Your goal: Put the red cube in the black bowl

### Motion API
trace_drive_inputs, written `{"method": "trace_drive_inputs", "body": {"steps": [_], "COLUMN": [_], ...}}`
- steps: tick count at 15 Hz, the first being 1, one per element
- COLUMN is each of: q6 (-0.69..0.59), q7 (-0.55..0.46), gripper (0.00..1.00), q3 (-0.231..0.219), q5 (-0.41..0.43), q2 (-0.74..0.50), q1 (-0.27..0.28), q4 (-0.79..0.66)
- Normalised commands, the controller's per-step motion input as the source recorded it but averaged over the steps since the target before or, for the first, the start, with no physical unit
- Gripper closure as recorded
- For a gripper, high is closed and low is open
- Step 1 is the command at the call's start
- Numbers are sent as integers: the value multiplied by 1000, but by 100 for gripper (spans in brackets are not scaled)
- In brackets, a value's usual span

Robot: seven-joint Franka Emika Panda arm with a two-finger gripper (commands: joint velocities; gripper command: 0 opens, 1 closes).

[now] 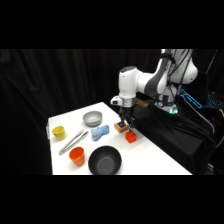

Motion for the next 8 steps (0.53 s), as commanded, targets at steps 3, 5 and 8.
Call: {"method": "trace_drive_inputs", "body": {"steps": [3,5,8], "q6": [313,320,354], "q7": [214,183,132], "gripper": [0,0,0], "q3": [70,55,23], "q5": [-80,-68,-49], "q2": [45,127,194], "q1": [77,67,37], "q4": [-180,-65,2]}}
